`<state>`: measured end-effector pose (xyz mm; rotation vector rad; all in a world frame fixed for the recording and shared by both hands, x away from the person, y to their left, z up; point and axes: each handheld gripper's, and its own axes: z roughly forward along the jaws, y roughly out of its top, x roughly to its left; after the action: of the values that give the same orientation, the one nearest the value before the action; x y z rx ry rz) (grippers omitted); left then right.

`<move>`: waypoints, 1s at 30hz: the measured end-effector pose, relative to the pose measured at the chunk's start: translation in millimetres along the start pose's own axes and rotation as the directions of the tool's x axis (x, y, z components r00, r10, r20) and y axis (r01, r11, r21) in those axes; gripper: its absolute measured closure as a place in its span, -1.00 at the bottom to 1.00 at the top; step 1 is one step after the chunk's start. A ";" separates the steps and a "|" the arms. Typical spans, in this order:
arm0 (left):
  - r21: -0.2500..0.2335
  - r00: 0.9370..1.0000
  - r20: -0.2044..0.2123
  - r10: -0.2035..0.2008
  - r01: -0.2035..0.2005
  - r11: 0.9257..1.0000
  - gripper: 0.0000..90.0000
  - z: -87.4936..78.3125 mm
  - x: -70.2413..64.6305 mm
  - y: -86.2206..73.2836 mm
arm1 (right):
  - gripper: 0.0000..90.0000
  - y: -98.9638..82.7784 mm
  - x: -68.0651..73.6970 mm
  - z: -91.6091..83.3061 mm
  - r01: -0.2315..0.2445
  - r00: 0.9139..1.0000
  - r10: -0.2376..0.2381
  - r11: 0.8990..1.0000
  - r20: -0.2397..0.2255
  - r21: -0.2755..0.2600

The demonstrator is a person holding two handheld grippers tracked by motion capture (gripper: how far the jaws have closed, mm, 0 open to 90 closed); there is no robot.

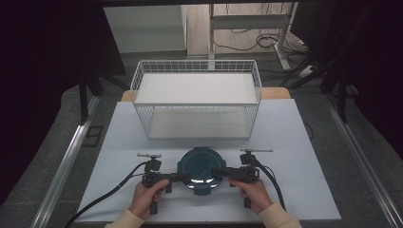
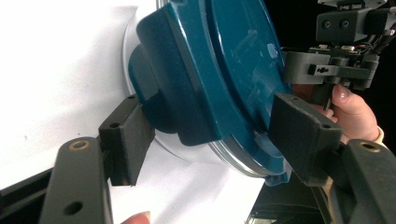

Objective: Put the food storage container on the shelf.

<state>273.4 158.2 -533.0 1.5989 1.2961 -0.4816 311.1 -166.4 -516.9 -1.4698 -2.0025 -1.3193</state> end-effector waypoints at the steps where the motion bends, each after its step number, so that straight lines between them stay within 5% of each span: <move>1: -0.002 1.000 -0.002 -0.004 0.004 1.000 -0.28 -0.3 -0.9 -0.1 | -0.30 -0.4 1.0 -1.3 -0.003 1.000 0.003 1.000 0.000 -0.001; 10: -0.017 1.000 -0.006 0.025 -0.025 1.000 -0.15 -4.8 -6.6 -3.3 | -0.21 -9.8 5.8 -9.2 -0.002 1.000 0.003 0.999 0.004 -0.051; 30: -0.042 0.998 -0.019 0.058 -0.059 0.997 0.01 -12.7 -13.7 -5.6 | -0.08 -11.5 9.0 -16.6 0.034 0.999 -0.036 0.997 -0.022 -0.073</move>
<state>260.3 161.8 -519.0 1.6045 1.2606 -0.4021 293.2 -175.3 -507.5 -1.4505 -1.9942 -1.4314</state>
